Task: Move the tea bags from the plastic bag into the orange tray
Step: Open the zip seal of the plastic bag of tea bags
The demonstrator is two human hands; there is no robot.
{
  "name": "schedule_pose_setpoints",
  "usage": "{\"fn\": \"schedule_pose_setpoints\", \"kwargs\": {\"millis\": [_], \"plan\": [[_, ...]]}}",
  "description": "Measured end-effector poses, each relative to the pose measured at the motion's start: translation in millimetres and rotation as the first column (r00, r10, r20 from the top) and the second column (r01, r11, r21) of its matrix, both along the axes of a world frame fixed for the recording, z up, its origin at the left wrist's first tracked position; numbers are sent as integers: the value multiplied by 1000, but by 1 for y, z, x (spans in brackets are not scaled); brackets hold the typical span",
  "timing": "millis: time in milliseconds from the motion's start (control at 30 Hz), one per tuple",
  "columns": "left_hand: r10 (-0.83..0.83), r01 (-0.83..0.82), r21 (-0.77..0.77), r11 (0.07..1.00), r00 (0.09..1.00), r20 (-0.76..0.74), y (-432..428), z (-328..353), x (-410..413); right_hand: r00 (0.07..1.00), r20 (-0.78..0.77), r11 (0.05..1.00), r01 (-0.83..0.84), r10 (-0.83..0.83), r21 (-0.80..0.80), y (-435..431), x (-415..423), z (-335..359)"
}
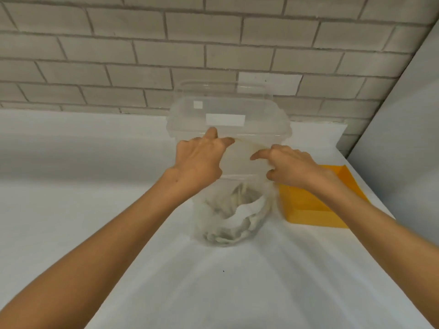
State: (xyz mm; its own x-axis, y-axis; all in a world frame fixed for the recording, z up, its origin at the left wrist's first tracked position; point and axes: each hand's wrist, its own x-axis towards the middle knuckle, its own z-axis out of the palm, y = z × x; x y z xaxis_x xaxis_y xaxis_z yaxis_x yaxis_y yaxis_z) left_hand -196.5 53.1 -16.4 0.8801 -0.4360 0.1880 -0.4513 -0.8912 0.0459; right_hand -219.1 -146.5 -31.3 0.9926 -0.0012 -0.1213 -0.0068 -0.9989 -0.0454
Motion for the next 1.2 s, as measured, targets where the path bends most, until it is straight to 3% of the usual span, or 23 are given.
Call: {"fn": "schedule_pose_setpoints", "kwargs": {"millis": [100,167,233,267,300,367,400,467,500,533,600,667,700,733,767,800,833,900,933,1000,1033,1100,1200], "plan": [[77,-75,54,996,997,-22,32,-11,-3,998,-17,972,63,-61,226,-23,-8,2],[99,-92,57,994,985,-141,46,-23,-7,999,-45,938,35,-21,344,-22,-22,-2],[21,-69,-123,990,933,-361,48,-34,-9,999,-38,855,20,0,519,-14,-32,-13],[-87,-66,-315,947,890,-448,46,-40,-11,999,-25,737,44,-37,675,-7,-37,-20],[-228,-73,-515,854,837,-497,44,-47,-12,994,-34,538,86,-105,839,3,-40,-28],[-474,-239,-815,528,713,-517,36,-59,-16,957,-130,33,143,-260,989,20,-41,-47],[-551,-400,-858,322,658,-514,29,-63,-18,930,-211,-203,154,-300,967,26,-39,-55],[-645,-690,-723,-21,562,-517,19,-71,-16,864,-420,-624,170,-278,763,29,-34,-68],[-687,-776,-607,-172,536,-490,19,-77,-13,821,-512,-768,152,-253,623,26,-33,-68],[-715,-828,-474,-301,524,-462,20,-82,-7,793,-566,-836,140,-227,531,21,-31,-69],[-765,-865,-262,-428,501,-405,27,-93,7,809,-562,-831,187,-172,524,17,-30,-68],[-771,-891,-290,-348,448,-452,34,-102,8,833,-525,-705,268,-172,656,19,-31,-73],[-718,-885,-409,-224,434,-544,36,-105,3,817,-530,-557,336,-229,759,20,-31,-79],[-579,-817,-576,-23,481,-659,36,-108,-5,801,-509,-341,405,-315,848,22,-33,-84],[-366,-687,-691,226,597,-714,35,-112,-11,804,-458,-97,458,-380,884,23,-36,-90],[-154,-533,-728,432,751,-642,33,-116,-16,830,-383,125,466,-405,876,23,-40,-94],[-23,-394,-706,589,865,-502,31,-117,-21,868,-303,297,433,-394,851,23,-43,-96],[81,-269,-511,816,930,-359,32,-117,-24,912,-228,480,377,-341,792,23,-41,-98],[106,-278,-395,875,908,-405,33,-119,-21,913,-249,500,388,-324,774,25,-39,-97],[82,-346,-333,877,791,-606,36,-123,-13,887,-333,436,450,-321,779,29,-35,-97],[35,-372,-384,845,755,-655,37,-123,-10,870,-356,376,474,-341,796,29,-34,-97],[-64,-350,-523,777,782,-620,38,-116,-7,857,-343,254,455,-385,853,27,-32,-94],[-263,-309,-754,580,804,-533,41,-99,-2,867,-296,104,365,-401,925,18,-30,-80]]}}
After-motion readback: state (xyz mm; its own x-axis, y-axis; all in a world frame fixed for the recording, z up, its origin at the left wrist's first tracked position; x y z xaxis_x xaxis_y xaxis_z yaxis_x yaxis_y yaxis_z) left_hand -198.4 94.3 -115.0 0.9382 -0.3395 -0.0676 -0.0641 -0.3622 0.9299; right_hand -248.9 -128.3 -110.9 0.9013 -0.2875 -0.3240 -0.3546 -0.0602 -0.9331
